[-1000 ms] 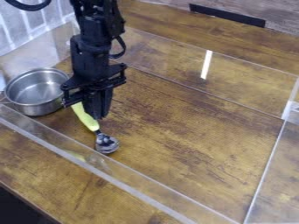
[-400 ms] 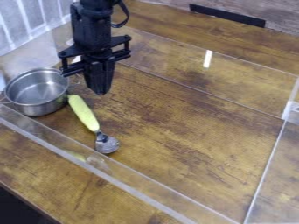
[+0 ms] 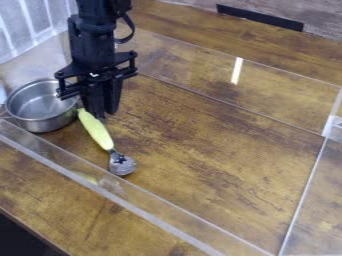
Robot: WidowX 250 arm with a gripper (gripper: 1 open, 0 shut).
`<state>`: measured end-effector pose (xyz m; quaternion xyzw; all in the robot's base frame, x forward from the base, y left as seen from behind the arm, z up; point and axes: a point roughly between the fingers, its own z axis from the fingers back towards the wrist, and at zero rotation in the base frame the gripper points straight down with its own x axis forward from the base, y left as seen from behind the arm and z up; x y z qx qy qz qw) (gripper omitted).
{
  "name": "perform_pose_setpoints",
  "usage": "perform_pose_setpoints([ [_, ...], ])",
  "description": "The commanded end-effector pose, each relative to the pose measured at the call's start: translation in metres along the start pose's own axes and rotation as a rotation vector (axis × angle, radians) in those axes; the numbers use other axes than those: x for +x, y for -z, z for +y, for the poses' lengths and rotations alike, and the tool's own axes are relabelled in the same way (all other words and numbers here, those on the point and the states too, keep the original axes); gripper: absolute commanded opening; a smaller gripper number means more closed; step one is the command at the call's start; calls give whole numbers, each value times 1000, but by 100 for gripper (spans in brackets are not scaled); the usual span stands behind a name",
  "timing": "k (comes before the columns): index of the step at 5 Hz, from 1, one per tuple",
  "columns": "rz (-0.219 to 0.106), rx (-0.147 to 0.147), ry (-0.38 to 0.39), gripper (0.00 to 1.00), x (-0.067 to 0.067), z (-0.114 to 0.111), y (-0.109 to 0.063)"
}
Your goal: Move the green spoon to the left
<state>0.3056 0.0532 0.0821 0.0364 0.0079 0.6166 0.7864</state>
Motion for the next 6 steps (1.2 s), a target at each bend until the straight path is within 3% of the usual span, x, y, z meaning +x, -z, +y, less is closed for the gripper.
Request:
perform_pose_setpoints([
  [1, -20, -57, 5, 0, -4, -14, -22],
  [2, -19, -61, -3, 0, -1, -21, -23],
  [3, -15, -48, -24, 100, 11, -13, 3],
  [4, -11, -41, -16, 100, 20, -4, 37],
  [6, 30, -38, -67, 100, 6, -3, 37],
])
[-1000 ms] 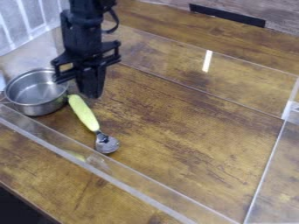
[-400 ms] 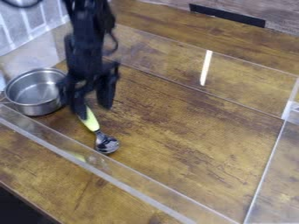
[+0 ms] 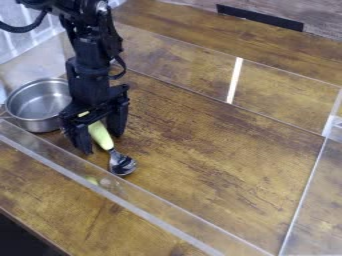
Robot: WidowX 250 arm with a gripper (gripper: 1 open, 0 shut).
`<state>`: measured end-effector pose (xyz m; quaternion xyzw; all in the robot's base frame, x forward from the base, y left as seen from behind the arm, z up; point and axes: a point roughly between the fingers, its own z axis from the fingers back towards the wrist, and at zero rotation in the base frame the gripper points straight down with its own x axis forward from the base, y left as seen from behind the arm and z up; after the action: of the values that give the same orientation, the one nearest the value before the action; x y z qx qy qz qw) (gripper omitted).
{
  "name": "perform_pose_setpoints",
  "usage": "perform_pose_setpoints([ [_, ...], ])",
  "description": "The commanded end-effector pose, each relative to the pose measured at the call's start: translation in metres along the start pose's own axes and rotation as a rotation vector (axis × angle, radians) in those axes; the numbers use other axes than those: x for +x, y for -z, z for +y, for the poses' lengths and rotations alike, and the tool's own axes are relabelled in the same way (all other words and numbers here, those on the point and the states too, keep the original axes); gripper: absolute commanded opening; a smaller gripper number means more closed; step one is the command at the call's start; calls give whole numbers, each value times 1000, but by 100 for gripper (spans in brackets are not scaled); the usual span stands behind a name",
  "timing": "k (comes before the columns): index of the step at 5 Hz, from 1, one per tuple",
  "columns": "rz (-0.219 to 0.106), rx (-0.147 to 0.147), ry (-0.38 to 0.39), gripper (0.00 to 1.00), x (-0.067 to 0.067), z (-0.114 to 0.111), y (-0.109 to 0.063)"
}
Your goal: Move the green spoon to the left
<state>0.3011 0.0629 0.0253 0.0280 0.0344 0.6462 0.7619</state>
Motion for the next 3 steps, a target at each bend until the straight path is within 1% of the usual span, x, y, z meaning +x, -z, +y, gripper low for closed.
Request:
perform_pose_setpoints([
  [1, 0, -57, -1, 100, 0, -12, -23],
  [2, 23, -59, -22, 100, 4, -20, -18],
  [3, 29, -53, -40, 100, 7, -24, -18],
])
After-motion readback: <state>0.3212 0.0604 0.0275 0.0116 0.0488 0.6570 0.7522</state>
